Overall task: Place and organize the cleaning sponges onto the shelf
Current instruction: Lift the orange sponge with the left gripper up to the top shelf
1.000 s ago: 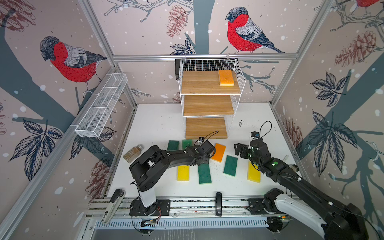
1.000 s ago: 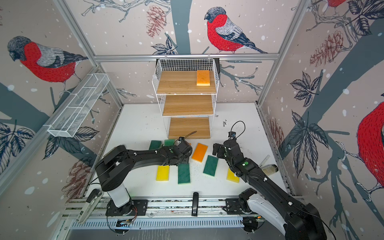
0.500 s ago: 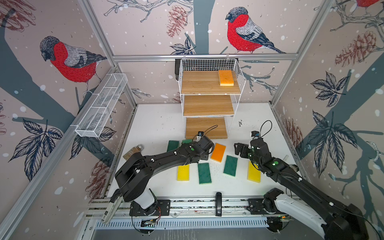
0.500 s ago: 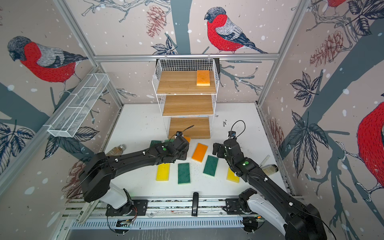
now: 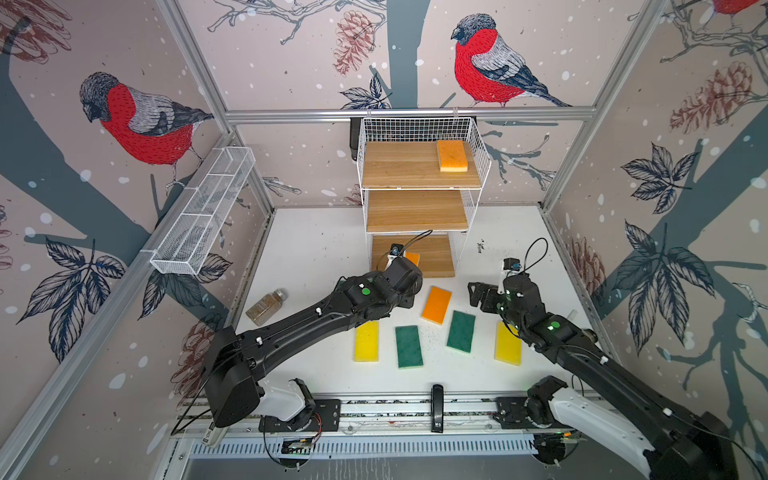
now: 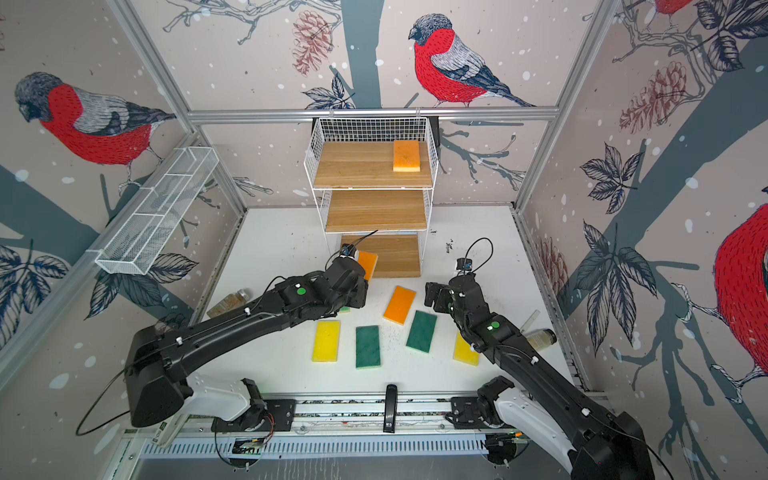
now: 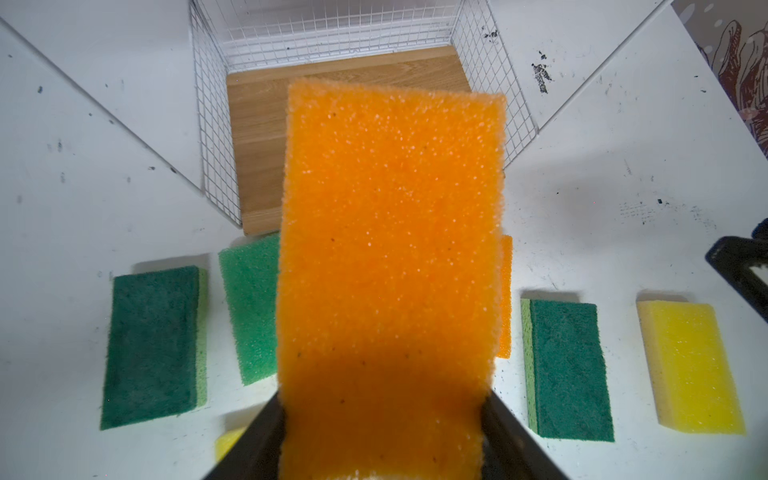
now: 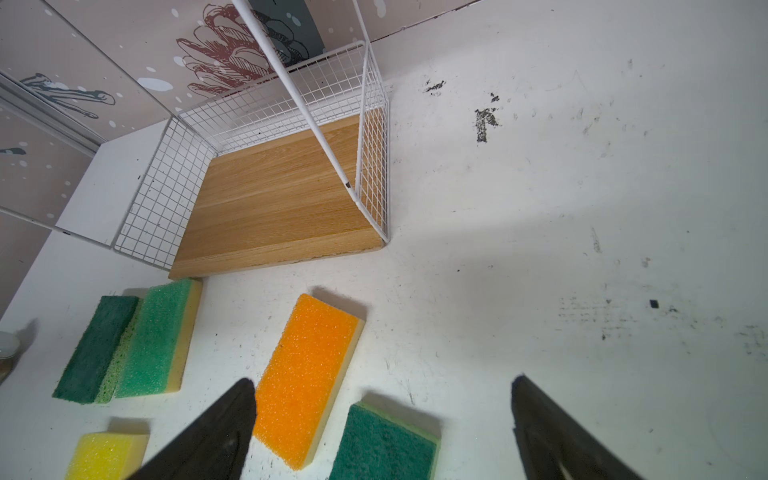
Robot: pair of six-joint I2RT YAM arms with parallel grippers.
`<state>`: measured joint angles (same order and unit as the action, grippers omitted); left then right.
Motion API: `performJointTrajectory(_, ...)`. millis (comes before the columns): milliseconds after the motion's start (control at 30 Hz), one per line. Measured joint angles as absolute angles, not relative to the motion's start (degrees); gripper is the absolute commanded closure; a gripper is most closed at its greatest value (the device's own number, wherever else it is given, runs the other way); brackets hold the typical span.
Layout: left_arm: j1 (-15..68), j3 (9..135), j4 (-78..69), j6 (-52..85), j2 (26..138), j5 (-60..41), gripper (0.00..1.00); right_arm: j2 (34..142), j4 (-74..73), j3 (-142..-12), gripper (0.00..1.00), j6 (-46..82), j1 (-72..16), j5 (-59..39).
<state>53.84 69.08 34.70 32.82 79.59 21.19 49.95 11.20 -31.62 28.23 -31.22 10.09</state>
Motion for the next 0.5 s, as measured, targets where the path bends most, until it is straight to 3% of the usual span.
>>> performJointTrajectory(500,53.8,82.1,40.2,26.3,76.0,22.5,0.39,48.3,11.0,-31.3,0.04,26.9,-31.2,10.1)
